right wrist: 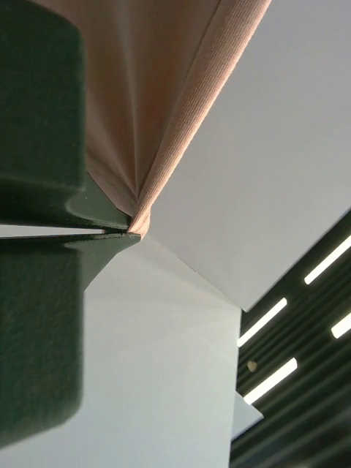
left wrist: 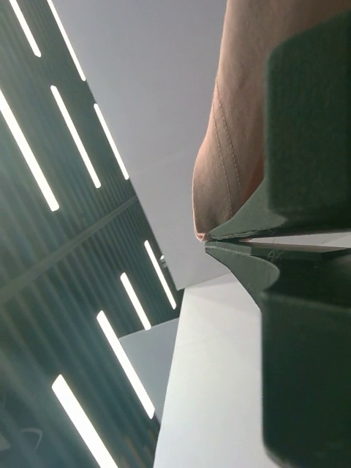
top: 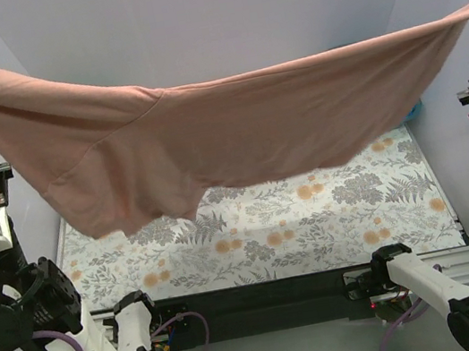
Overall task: Fold and stack the t-shirts
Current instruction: Flatten the tshirt out
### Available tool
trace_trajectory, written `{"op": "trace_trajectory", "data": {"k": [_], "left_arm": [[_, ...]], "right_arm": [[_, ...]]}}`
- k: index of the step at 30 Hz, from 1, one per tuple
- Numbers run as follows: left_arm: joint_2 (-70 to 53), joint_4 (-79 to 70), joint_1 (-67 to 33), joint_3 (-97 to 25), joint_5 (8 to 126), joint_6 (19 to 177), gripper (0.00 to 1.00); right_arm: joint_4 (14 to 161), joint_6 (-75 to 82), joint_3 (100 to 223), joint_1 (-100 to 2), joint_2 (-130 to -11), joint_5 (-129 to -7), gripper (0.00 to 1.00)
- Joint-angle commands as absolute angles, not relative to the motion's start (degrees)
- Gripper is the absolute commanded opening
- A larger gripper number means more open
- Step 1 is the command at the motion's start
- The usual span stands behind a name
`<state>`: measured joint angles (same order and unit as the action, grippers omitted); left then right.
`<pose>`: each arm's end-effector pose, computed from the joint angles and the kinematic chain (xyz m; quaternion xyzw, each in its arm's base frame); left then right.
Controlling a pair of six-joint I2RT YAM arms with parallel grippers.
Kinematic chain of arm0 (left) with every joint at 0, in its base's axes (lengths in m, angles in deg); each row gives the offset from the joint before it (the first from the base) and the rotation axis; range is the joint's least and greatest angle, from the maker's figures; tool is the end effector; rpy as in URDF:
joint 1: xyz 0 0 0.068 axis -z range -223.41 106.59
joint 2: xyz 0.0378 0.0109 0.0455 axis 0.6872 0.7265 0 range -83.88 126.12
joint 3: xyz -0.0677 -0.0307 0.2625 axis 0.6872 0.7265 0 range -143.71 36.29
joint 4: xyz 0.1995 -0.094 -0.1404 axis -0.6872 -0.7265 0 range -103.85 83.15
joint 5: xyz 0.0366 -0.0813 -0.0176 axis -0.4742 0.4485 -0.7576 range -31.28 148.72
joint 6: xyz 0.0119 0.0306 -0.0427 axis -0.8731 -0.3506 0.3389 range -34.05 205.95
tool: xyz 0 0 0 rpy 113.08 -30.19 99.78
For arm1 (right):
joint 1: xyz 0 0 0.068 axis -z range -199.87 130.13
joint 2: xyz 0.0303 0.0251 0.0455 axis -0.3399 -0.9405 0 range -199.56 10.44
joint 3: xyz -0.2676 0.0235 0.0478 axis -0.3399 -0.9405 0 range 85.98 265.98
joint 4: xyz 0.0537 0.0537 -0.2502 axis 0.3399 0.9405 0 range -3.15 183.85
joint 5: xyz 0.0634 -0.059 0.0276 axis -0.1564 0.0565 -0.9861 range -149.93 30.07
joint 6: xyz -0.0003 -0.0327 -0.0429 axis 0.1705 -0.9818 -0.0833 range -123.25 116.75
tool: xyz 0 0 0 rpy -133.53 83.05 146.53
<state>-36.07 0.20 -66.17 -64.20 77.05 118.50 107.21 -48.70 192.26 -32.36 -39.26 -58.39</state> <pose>0.0023 -0.0112 0.6334 0.0165 0.2997 -0.1228 0.9460 0.0222 0.0038 0.6171 -0.2085 0.4015 -0.2588 0.8534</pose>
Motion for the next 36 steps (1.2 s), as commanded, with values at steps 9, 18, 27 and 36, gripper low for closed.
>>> {"op": "trace_trajectory", "data": {"k": [9,18,27,36], "left_arm": [[-31.7,-4.1,-66.4,-59.4,80.4,111.8,0.0],[-29.4,-9.6,-66.3,-36.8,98.7,112.6,0.0],[-10.9,-5.0,-52.7,-20.3,87.6,103.0,0.0],[19.6,4.6,-48.9,-31.1,75.3,105.1,0.0]], "right_arm": [[96.8,-55.4,186.1,-32.0,-45.7,-57.4,0.01],[87.9,-56.0,158.1,-32.1,-50.2,-64.8,0.01],[78.1,-57.6,147.4,-32.0,-70.0,-68.4,0.01],[75.5,-56.6,157.4,-31.8,-92.6,-62.3,0.01]]}}
